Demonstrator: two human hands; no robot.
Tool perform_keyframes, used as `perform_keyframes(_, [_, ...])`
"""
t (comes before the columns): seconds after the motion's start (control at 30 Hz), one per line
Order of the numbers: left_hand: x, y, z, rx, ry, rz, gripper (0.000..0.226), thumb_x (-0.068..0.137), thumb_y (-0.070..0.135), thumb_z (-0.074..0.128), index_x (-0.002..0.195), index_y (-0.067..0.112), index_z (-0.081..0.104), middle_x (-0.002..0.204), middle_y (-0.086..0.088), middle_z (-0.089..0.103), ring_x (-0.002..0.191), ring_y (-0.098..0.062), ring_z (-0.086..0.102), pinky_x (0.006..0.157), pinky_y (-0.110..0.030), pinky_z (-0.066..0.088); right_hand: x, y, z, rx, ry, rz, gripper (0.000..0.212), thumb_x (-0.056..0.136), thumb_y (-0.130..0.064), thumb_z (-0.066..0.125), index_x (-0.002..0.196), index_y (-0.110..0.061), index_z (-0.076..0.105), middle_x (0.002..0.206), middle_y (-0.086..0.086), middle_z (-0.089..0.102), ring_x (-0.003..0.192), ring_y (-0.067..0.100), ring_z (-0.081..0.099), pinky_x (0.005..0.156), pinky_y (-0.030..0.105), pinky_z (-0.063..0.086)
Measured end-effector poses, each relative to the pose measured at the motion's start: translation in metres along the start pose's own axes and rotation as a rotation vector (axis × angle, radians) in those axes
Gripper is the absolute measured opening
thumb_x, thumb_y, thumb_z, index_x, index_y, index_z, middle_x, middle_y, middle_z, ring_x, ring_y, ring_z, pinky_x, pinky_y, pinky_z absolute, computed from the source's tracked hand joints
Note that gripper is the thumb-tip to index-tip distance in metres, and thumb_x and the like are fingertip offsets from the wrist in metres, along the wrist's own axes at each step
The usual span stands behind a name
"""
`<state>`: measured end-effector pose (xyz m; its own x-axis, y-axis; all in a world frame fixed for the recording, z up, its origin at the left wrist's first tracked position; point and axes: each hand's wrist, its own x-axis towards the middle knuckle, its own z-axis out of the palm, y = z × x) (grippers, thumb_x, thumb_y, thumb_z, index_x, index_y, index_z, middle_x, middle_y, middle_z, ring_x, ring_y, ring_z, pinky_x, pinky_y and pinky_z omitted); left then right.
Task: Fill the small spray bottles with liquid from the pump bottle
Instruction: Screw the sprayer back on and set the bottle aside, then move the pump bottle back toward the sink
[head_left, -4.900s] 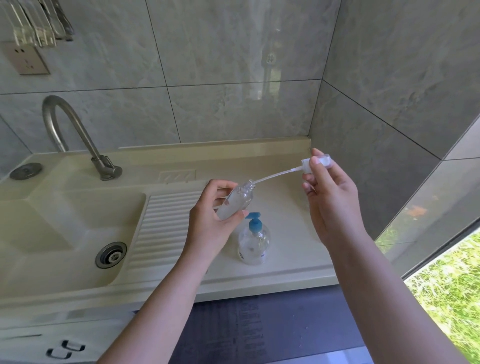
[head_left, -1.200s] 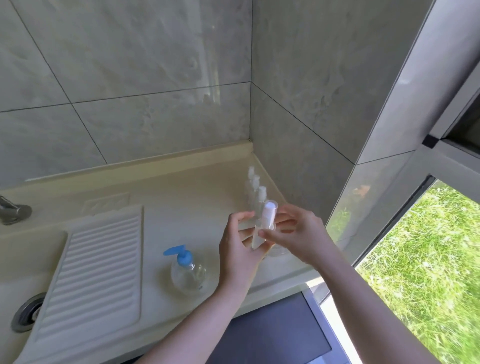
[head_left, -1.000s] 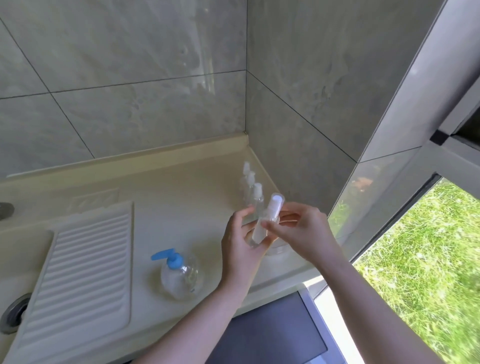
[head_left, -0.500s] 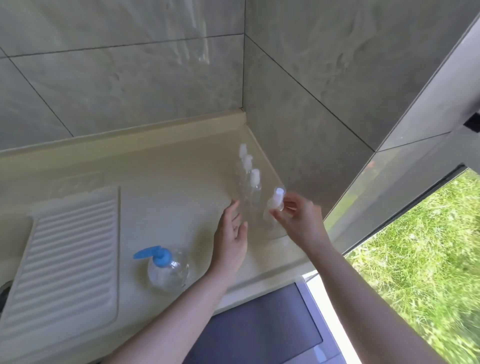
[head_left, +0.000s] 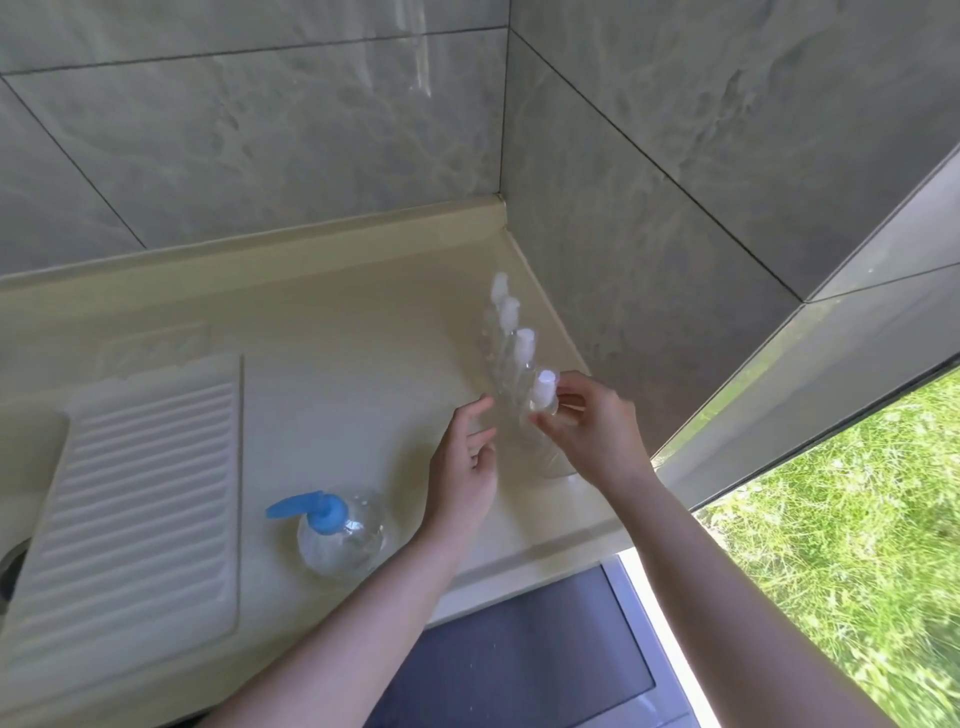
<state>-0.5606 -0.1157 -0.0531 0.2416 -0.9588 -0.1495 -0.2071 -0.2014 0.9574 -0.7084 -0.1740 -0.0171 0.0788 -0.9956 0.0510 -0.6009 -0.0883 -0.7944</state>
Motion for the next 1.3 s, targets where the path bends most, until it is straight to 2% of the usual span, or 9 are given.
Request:
perform_keyframes(0.3, [-0.008,0.01,-0.006,0.002,0.025,0.071,0.051,0.095,-0.006,0.04,0.127,0.032,0.054,0.128,0.024,0.056,0.114,0.002,0.06,0.091,-0.015,0.042,-0.006,-0.002,-0.008,0.0,-0.013,-0.024,0.045,0.077,-0.017,0.083,0.119,-0.022,0.067,0.111,-0.014,0.069,0.103,0.008,0.065,0.092,0.023,0.051])
perform_keyframes(0.47, [-0.028,0.035,-0.018,0.041,0.06,0.182,0.048,0.095,-0.005,0.044,0.129,0.028,0.053,0.128,0.017,0.058,0.116,-0.001,0.059,0.091,-0.012,0.046,-0.021,-0.027,-0.025,-0.042,0.128,-0.207,0.055,0.078,-0.012,0.079,0.13,-0.013,0.061,0.126,0.001,0.065,0.115,0.016,0.057,0.092,0.009,0.033])
perform_keyframes(0.6, [-0.05,0.067,-0.042,0.193,0.076,0.444,0.051,0.094,-0.003,0.052,0.136,0.025,0.05,0.134,0.012,0.057,0.119,0.0,0.056,0.099,-0.017,0.045,-0.034,-0.054,-0.032,-0.038,0.208,-0.368,0.054,0.077,-0.011,0.077,0.128,-0.011,0.061,0.126,0.003,0.063,0.124,0.022,0.053,0.113,0.041,0.034])
perform_keyframes(0.67, [-0.058,0.083,-0.058,0.217,0.121,0.509,0.051,0.094,-0.001,0.054,0.136,0.027,0.049,0.138,0.014,0.054,0.122,0.0,0.055,0.101,-0.021,0.046,-0.042,-0.067,-0.031,-0.008,0.208,-0.434,0.052,0.077,-0.009,0.078,0.127,-0.01,0.062,0.127,0.003,0.063,0.127,0.006,0.044,0.119,0.045,0.026])
perform_keyframes(0.73, [-0.064,0.094,-0.076,0.236,0.172,0.538,0.051,0.093,-0.001,0.056,0.135,0.026,0.049,0.138,0.016,0.053,0.122,0.0,0.055,0.103,-0.028,0.047,-0.051,-0.077,-0.025,0.02,0.156,-0.455,0.051,0.078,-0.008,0.078,0.127,-0.01,0.062,0.129,0.004,0.063,0.127,-0.007,0.033,0.121,0.043,0.022])
perform_keyframes(0.9, [-0.087,0.097,-0.124,0.229,0.337,0.524,0.048,0.092,-0.005,0.054,0.133,0.021,0.053,0.136,0.014,0.056,0.121,-0.002,0.056,0.102,-0.024,0.046,-0.073,-0.089,0.006,0.035,-0.041,-0.446,0.064,0.08,-0.012,0.076,0.138,-0.017,0.052,0.136,0.003,0.057,0.14,0.027,0.041,0.115,0.03,0.029])
perform_keyframes(1.0, [-0.106,0.083,-0.149,0.217,0.462,0.431,0.053,0.092,-0.011,0.042,0.13,0.025,0.054,0.134,0.012,0.058,0.121,0.0,0.056,0.096,-0.01,0.041,-0.085,-0.093,0.032,0.034,-0.19,-0.432,0.076,0.08,-0.013,0.077,0.147,-0.022,0.041,0.139,0.003,0.054,0.134,0.021,0.046,0.104,0.021,0.031])
perform_keyframes(1.1, [-0.119,0.062,-0.165,0.237,0.547,0.337,0.056,0.091,-0.014,0.036,0.13,0.022,0.054,0.132,0.009,0.059,0.121,-0.001,0.057,0.098,-0.015,0.043,-0.094,-0.092,0.055,0.017,-0.344,-0.402,0.087,0.081,-0.015,0.077,0.153,-0.025,0.031,0.142,0.006,0.049,0.133,0.019,0.045,0.093,0.011,0.025])
perform_keyframes(1.3, [-0.152,0.032,-0.171,0.178,0.653,0.293,0.056,0.088,-0.018,0.035,0.122,0.017,0.061,0.122,0.01,0.066,0.113,-0.002,0.062,0.098,-0.014,0.043,-0.112,-0.083,0.095,0.041,-0.525,-0.352,0.102,0.077,-0.02,0.083,0.157,-0.023,0.019,0.154,0.008,0.031,0.142,0.019,0.031,0.102,0.012,0.023])
